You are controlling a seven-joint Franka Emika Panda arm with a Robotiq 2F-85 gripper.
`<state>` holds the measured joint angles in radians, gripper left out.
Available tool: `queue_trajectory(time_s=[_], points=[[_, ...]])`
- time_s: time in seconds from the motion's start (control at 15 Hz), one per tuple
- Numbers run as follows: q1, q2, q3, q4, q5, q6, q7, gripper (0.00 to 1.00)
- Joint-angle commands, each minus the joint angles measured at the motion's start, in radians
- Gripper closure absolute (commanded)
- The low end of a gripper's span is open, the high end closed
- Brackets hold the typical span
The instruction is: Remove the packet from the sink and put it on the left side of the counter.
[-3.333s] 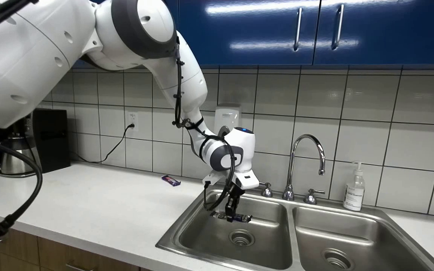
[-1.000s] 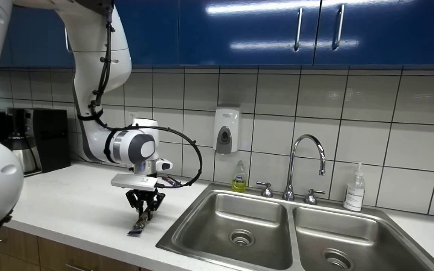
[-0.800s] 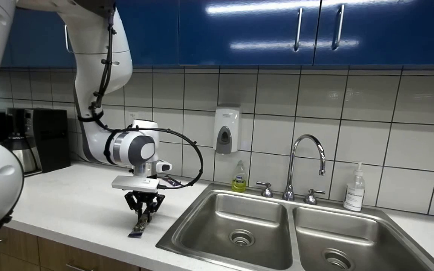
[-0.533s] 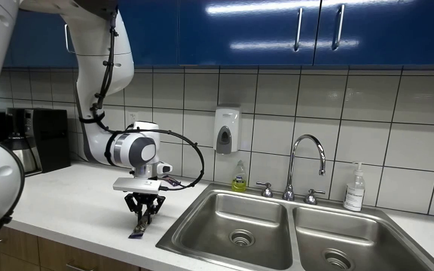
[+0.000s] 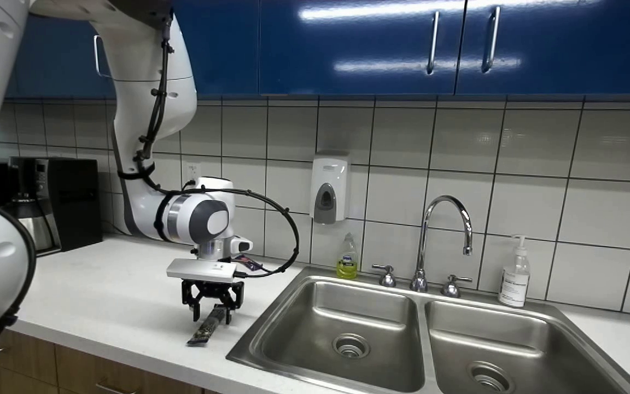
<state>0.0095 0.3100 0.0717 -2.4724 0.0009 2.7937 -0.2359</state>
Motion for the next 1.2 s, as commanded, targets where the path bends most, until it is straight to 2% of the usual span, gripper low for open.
queue_trajectory(time_s=[0.0, 0.47, 0.67, 1.13], points=[[-0.035, -0.077, 0.027, -0.044, 0.024, 0.006, -0.022, 0.00], [-0.029, -0.207, 0.018, -0.119, 0.073, 0.020, -0.014, 0.00], [-0.021, -0.270, -0.001, -0.154, 0.093, -0.040, 0.012, 0.00], [-0.013, -0.403, -0.057, -0.234, 0.056, -0.193, 0.044, 0.00]])
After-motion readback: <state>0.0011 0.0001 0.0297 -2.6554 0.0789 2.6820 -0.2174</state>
